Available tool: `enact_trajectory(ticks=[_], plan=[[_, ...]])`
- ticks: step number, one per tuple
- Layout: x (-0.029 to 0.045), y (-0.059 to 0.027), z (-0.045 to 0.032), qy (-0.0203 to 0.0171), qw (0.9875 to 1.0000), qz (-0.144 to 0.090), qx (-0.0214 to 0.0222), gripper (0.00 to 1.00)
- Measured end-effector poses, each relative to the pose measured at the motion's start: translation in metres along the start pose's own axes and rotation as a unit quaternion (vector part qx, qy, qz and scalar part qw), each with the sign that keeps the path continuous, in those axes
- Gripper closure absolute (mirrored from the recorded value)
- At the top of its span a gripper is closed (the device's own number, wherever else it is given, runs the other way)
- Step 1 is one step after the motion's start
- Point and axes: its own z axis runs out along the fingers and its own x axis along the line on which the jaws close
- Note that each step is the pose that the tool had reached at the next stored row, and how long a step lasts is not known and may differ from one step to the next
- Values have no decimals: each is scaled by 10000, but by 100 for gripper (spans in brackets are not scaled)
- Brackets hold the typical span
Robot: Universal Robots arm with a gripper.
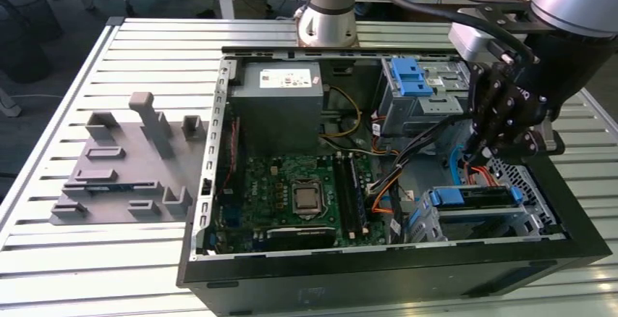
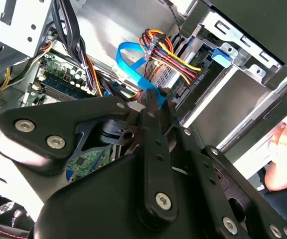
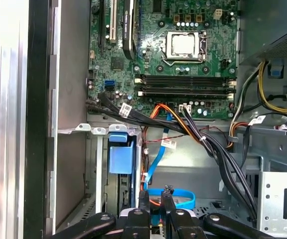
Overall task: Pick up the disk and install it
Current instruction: 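Insert the second disk wire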
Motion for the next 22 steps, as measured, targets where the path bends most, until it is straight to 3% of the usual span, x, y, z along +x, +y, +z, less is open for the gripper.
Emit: enact_trajectory(ticks=[7,11,16,22], plan=[[1,0,13,-3,10000,-21,1,84],[29,11,16,-78,10000,-55,4,84],[79,20,40,-97,9999,-81,7,84],[135,20,122,-131,9999,-81,30,84]])
